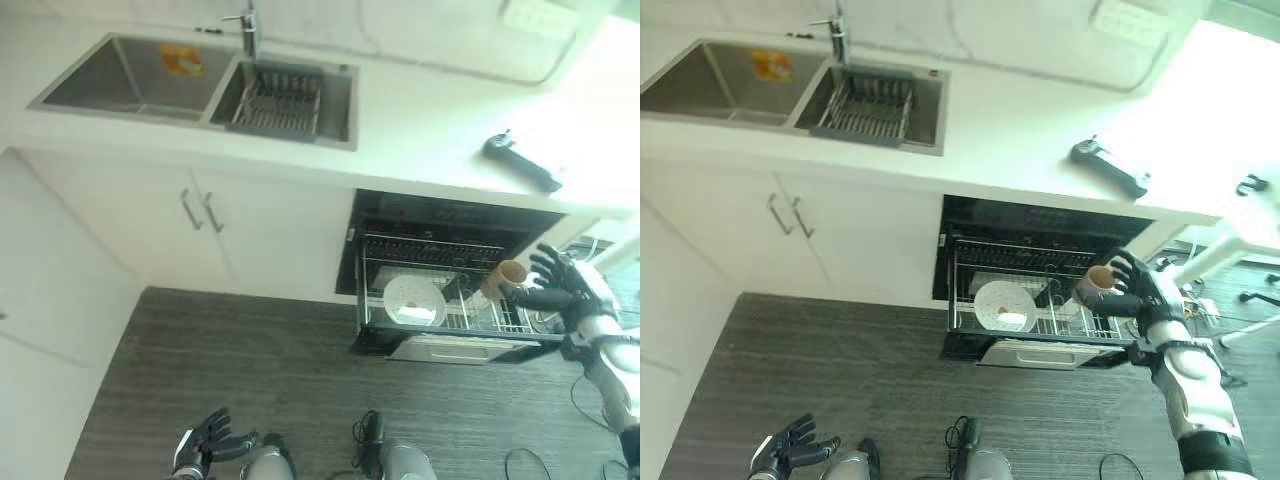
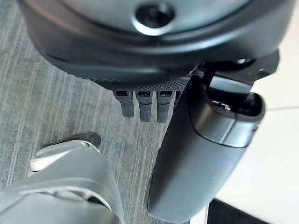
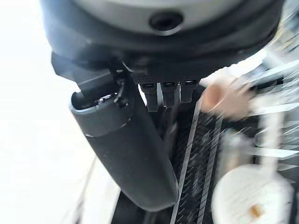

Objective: Place the dishes in the dishwasher.

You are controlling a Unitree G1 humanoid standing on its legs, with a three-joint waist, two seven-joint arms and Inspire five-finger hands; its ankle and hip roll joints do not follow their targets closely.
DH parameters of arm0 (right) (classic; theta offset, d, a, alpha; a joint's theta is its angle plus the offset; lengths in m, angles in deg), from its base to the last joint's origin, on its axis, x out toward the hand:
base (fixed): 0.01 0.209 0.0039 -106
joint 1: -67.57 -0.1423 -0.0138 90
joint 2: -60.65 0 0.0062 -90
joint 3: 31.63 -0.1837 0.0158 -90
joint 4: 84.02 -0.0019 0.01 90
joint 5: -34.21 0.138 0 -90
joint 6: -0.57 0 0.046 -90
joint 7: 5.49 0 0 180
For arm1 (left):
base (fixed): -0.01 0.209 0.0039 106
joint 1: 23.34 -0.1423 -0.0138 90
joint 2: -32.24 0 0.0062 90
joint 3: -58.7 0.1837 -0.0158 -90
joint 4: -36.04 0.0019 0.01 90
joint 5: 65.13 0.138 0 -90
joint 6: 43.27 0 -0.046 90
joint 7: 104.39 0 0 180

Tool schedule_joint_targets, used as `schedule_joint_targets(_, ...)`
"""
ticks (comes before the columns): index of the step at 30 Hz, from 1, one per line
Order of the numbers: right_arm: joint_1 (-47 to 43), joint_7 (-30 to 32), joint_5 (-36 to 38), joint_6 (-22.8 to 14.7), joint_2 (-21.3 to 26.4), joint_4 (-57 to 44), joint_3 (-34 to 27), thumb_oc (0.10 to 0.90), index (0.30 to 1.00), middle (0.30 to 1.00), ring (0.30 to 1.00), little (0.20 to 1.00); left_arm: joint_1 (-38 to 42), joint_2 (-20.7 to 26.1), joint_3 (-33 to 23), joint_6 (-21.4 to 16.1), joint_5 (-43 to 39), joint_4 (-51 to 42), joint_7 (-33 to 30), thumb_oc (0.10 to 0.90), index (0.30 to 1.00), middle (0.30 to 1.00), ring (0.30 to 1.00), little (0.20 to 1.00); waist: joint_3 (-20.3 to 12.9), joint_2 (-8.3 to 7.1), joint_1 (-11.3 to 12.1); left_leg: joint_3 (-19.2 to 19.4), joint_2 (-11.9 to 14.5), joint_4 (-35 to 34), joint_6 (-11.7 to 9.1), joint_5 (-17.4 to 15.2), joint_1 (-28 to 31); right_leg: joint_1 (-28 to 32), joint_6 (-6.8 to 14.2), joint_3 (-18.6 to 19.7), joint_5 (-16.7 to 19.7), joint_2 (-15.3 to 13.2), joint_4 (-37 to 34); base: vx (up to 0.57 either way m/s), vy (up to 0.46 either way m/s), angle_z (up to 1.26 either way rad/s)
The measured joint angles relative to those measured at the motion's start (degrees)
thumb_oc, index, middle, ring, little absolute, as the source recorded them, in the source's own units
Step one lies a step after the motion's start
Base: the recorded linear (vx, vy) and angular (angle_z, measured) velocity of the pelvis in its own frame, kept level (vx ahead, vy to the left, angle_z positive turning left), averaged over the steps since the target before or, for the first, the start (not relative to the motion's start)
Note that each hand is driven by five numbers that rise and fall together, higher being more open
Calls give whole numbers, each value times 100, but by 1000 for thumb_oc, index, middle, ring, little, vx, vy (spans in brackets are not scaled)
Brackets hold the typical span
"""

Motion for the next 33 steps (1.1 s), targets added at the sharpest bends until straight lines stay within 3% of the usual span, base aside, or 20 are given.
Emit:
schedule_joint_targets(1, 288, 72, 1, 84, -132, -41, -89, 800, 900, 900, 900, 900, 41, -141, 27, -3, 17, 6, -14, 800, 900, 900, 900, 900, -32, 72, -114, 48, 18, 26, -53, -9, 19, -40, 6, 22, 4, 30, 0, 32, 43, -34)
schedule_joint_targets(2, 1185, 481, 93, 49, -1501, -1437, -1213, 800, 900, 900, 900, 900, -32, -499, -365, -46, 33, 161, -112, 800, 900, 900, 900, 900, -164, 277, -134, 136, 126, 82, -116, -11, 58, -58, -35, 75, -23, 116, 27, 10, 26, -57)
schedule_joint_targets(3, 1613, 779, 210, -182, -2146, -1857, -1071, 800, 900, 900, 900, 900, -243, -851, -436, -142, 31, 469, -155, 800, 900, 900, 900, 900, -290, 421, -426, 314, 196, 85, -129, -90, 162, -59, -41, 169, -28, 152, 29, 2, 19, -56)
schedule_joint_targets(4, 1680, 963, 225, -169, -2179, -1684, -931, 800, 900, 900, 900, 900, -239, -905, -339, -149, 35, 538, -129, 800, 900, 900, 900, 900, -331, 496, -547, 351, 197, 67, -105, -112, 182, -71, -41, 189, -27, 149, 37, -8, 15, -55)
schedule_joint_targets(5, 1724, 1411, 430, -294, -2515, -1162, -894, 400, 300, 300, 300, 300, -235, -921, -346, -290, 30, 513, -158, 800, 900, 900, 900, 900, -334, 469, -586, 380, 211, -9, -144, -79, 193, -101, -35, 193, -24, 167, 8, -5, 18, -15)
schedule_joint_targets(7, 1600, 2128, 695, -660, -2813, -570, -716, 400, 300, 300, 300, 300, -228, -904, -240, -372, 25, 493, -175, 800, 900, 900, 900, 900, -339, 467, -547, 444, 219, -125, -135, 7, 192, -133, -8, 186, -8, 181, -82, 3, 26, -14)
schedule_joint_targets(10, 1490, 2586, 1243, -968, -2907, -81, -342, 400, 300, 300, 300, 300, -192, -864, -19, -390, 12, 498, -285, 800, 900, 900, 900, 900, -348, 527, -434, 458, 220, -134, -141, 41, 197, -169, -6, 187, -5, 172, -35, 10, 11, -2)
schedule_joint_targets(11, 1260, 2626, 1686, -1206, -3064, 306, -202, 400, 300, 300, 300, 300, -181, -829, 75, -390, -11, 516, -287, 800, 900, 900, 900, 900, -354, 538, -415, 454, 217, -200, -141, 94, 204, -169, -6, 175, -5, 178, -57, 23, -11, 8)
schedule_joint_targets(13, 1019, 2578, 2772, -1243, -3177, 883, -40, 400, 300, 300, 300, 300, -99, -805, 187, -388, -14, 516, -286, 800, 900, 900, 900, 900, -352, 558, -228, 426, 218, -265, -150, 176, 204, -216, -16, 141, -25, 156, 98, 33, -20, 15)
schedule_joint_targets(19, 441, 2197, 4653, -1390, -3321, 2060, -35, 400, 300, 300, 300, 300, -57, -797, 446, -384, -43, 806, -279, 800, 900, 900, 900, 900, -404, 656, 1, 263, 230, -476, -233, 319, 308, -113, -33, -10, -56, 199, 86, 48, -28, 11)
schedule_joint_targets(24, -170, 2033, 5194, -1472, -3169, 3107, -278, 400, 300, 300, 300, 300, 103, -788, 737, -387, -34, 926, -252, 800, 900, 900, 900, 900, -471, 758, 212, 139, 196, -579, -247, 355, 379, 1, -55, -142, -84, 177, 103, 57, -19, 13)
schedule_joint_targets(28, -613, 1987, 5321, -1446, -2721, 3751, -562, 400, 300, 300, 300, 300, 142, -783, 846, -391, -31, 1003, -245, 800, 900, 900, 900, 900, -551, 887, 390, 71, 145, -614, -246, 356, 389, 101, -54, -195, -81, 139, 57, 77, 1, 12)
schedule_joint_targets(33, -876, 2018, 5331, -1430, -2226, 3859, -643, 400, 300, 300, 300, 300, 131, -778, 875, -387, -34, 1016, -253, 800, 900, 900, 900, 900, -623, 1039, 535, -56, -5, -606, -204, 345, 366, 118, -109, -271, -131, -14, 144, 41, 17, 17)
